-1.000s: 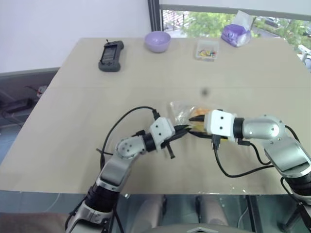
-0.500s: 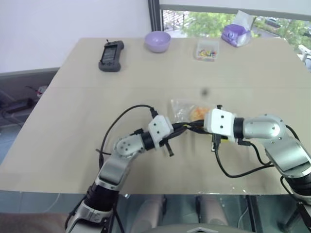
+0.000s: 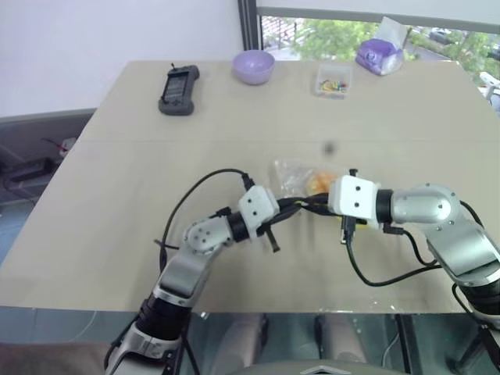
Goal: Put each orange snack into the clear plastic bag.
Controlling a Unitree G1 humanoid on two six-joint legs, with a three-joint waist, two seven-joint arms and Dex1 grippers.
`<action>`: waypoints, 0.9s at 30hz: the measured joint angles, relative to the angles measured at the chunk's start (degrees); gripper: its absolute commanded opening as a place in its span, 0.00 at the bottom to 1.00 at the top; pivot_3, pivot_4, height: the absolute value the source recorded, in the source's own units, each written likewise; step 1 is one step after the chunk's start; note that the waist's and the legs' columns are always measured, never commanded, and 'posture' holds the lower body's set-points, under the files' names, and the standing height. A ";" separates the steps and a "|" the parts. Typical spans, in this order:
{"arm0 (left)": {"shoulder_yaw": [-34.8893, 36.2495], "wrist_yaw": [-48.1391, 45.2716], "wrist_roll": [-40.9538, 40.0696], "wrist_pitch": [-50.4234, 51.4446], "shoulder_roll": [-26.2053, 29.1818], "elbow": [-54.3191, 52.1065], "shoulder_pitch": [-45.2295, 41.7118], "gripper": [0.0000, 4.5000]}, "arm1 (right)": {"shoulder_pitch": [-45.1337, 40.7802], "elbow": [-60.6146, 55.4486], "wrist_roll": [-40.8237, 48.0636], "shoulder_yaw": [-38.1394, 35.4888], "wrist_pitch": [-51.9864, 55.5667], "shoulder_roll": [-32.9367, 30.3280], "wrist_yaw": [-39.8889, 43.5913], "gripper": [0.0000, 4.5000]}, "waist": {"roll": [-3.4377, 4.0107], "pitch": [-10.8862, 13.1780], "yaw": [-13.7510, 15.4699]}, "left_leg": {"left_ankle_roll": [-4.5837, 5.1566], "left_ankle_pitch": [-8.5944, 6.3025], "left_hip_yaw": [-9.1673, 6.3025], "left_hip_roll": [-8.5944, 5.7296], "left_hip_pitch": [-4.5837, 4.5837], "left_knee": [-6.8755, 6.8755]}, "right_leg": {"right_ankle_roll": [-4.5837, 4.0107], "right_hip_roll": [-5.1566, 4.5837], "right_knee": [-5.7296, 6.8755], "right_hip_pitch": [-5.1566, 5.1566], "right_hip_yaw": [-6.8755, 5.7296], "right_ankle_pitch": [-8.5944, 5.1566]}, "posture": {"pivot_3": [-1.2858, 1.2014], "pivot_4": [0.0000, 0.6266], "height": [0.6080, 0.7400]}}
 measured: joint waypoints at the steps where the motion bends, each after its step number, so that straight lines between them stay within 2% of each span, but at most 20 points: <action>1: -0.02 0.00 0.00 -0.07 0.00 0.00 -0.04 0.00 | 0.00 0.00 -0.01 0.00 -0.27 -0.19 0.00 0.01 | 0.00 0.00 0.00 | 0.00 0.00 0.00 0.00 0.00 0.00 | 0.00 0.00 0.00 0.00 0.00 0.00 | 0.52 0.24 1.00; 16: -0.54 0.19 0.48 -2.13 0.49 0.42 -1.07 0.00 | 0.00 -0.27 0.29 -0.15 -2.52 -2.71 -0.64 0.01 | 0.00 0.00 0.00 | 0.00 0.00 0.00 0.00 0.00 0.00 | 0.00 0.00 0.00 0.00 0.00 0.00 | 0.52 0.24 1.00; 17: -0.59 0.20 0.48 -2.26 0.49 0.48 -1.08 0.00 | 0.00 -0.25 0.35 -0.15 -2.74 -2.86 -0.64 0.13 | 0.00 0.00 0.00 | 0.00 0.00 0.01 0.00 0.00 0.00 | 0.00 0.00 0.00 0.00 0.00 0.00 | 0.52 0.24 1.00; 18: -0.64 0.17 0.48 -2.39 0.51 0.50 -1.08 0.00 | 0.00 -0.22 0.33 -0.19 -2.79 -2.97 -0.67 0.16 | 0.00 0.00 0.00 | 0.00 0.00 0.00 0.00 0.00 0.00 | 0.00 0.00 0.00 0.00 0.00 0.00 | 0.52 0.24 1.00; 19: -0.47 0.24 0.65 -2.43 0.82 0.71 -0.98 0.00 | 0.01 0.11 0.09 -0.74 -2.75 -3.59 -0.72 0.24 | 0.00 0.00 0.01 | 0.00 0.00 0.01 0.00 0.00 0.00 | 0.00 0.00 0.00 0.00 0.00 0.00 | 0.52 0.24 1.00; 20: 0.43 0.42 0.92 -2.42 2.06 1.57 -0.67 0.00 | 0.08 2.09 -0.40 -2.71 -2.35 -4.90 -1.04 0.38 | -0.01 0.00 0.03 | 0.00 0.00 0.01 -0.01 0.01 0.00 | 0.00 0.00 0.00 0.01 0.00 0.00 | 0.52 0.24 1.00; 21: 0.99 0.49 0.96 -2.40 2.40 2.00 -0.50 0.00 | 0.08 2.70 -0.59 -3.54 -2.11 -5.20 -1.29 0.45 | -0.01 0.00 0.01 | 0.00 0.00 0.02 -0.01 0.01 0.00 | 0.00 0.00 0.01 0.01 0.01 0.00 | 0.52 0.24 1.00; 27: 1.49 0.88 0.93 -2.38 1.49 2.82 -0.44 0.00 | 0.07 2.38 -0.23 -5.05 -1.23 -3.01 -2.03 0.45 | -0.01 0.01 0.03 | 0.00 0.00 0.01 0.00 0.00 -0.03 | 0.00 -0.01 -0.02 0.00 0.01 0.00 | 0.52 0.24 1.00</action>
